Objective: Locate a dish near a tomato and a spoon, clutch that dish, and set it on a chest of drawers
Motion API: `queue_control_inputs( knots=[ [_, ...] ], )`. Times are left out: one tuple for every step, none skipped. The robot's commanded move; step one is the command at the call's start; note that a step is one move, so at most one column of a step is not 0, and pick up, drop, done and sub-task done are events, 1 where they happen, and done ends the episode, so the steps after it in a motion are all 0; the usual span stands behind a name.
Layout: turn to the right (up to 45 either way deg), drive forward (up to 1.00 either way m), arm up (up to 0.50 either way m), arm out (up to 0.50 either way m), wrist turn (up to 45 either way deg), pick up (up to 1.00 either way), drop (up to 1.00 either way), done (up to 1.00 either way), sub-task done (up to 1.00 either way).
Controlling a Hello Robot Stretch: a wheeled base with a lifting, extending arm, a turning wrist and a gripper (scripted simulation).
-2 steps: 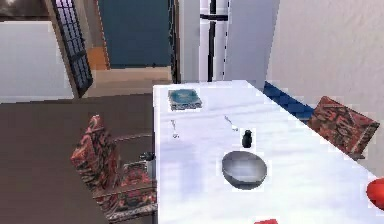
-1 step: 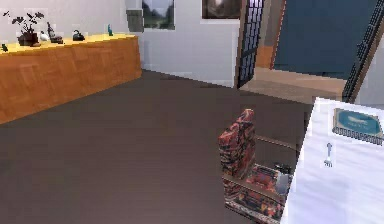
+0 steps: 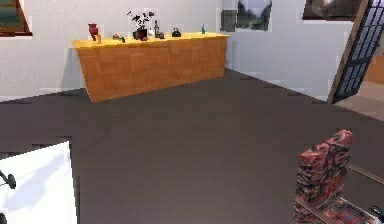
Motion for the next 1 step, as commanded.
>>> queue_control_inputs(
  knots=[
    [0.0,0.0,0.5,0.0,0.0,0.0,0.0,0.0,0.0]
  ],
)
